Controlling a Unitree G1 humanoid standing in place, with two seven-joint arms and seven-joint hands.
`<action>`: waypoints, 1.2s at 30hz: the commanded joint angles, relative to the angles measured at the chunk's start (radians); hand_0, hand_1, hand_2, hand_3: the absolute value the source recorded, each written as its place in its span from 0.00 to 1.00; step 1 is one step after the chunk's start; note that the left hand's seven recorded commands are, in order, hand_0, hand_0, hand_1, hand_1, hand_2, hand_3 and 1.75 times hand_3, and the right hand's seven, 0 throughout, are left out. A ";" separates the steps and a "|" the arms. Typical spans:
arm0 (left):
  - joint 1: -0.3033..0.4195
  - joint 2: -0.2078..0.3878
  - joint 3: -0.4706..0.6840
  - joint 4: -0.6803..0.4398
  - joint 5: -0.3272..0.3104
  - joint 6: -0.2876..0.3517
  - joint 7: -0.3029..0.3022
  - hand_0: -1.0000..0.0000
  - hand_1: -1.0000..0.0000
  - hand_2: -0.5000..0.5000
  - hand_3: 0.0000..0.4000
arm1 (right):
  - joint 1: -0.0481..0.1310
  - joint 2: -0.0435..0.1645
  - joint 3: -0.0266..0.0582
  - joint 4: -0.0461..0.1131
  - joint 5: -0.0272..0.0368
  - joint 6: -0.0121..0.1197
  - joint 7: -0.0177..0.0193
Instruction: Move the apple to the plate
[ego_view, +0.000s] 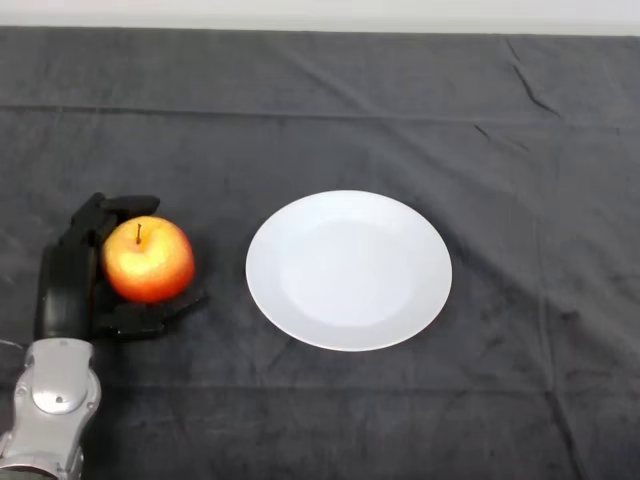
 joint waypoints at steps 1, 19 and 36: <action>-0.018 0.003 -0.037 -0.050 0.014 0.023 0.016 0.00 0.00 0.50 1.00 | 0.079 0.029 0.0186 0.053 -0.0392 0.024 0.0027; -0.089 -0.069 -0.207 -0.092 0.011 0.106 0.080 0.00 0.00 0.50 1.00 | 0.083 0.029 0.0168 0.045 -0.0379 0.029 0.0043; -0.181 -0.097 -0.390 0.063 -0.031 0.078 0.121 0.00 0.00 0.50 1.00 | 0.082 0.029 0.0166 0.048 -0.0387 0.028 0.0045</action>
